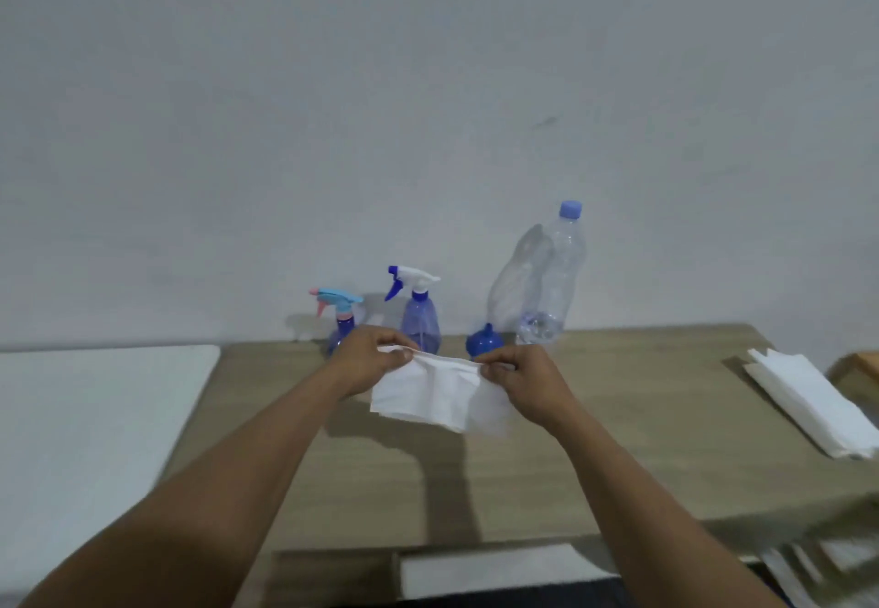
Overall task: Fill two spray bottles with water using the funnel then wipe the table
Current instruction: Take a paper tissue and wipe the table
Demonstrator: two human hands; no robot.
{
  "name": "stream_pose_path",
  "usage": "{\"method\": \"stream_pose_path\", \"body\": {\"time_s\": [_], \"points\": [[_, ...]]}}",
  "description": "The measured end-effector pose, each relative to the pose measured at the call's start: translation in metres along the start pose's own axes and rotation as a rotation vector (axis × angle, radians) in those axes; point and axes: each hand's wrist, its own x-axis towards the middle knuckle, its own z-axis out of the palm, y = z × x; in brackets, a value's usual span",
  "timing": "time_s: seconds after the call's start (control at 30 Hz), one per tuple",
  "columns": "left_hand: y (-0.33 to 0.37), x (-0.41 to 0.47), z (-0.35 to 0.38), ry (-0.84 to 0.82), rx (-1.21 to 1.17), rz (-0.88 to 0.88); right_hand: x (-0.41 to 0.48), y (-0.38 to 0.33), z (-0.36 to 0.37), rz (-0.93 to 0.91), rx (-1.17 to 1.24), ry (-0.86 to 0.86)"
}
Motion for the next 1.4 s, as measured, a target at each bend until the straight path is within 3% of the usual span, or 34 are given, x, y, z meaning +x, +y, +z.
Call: {"method": "stream_pose_path", "body": {"time_s": [0.27,0.5,0.63,0.7,0.77,0.87,1.07,1.4], "points": [[-0.095,-0.018,-0.063,0.092,0.028,-0.162,0.022,-0.026,0.117,0.111,0.079,-0.112],[-0.167,0.012,-0.063,0.197,0.191,-0.298,0.067,-0.012,0.192,0.117,-0.101,-0.039],[-0.208,0.015,-0.040,0.319,0.649,-0.070,0.075,0.005,0.232,-0.072,-0.444,0.076],[-0.227,0.004,-0.022,0.200,0.751,0.054,0.068,0.015,0.254,-0.194,-0.519,-0.013],[-0.250,-0.010,-0.010,0.089,0.872,0.148,0.055,0.024,0.275,-0.202,-0.538,-0.156],[-0.269,-0.016,-0.013,0.015,0.955,0.191,0.041,0.043,0.297,-0.234,-0.647,-0.169],[-0.255,-0.004,-0.002,-0.034,1.019,0.107,0.051,0.057,0.278,-0.281,-0.695,-0.187],[-0.175,0.054,0.108,-0.079,1.003,0.102,0.073,0.128,0.156,-0.249,-0.717,-0.201]]}}
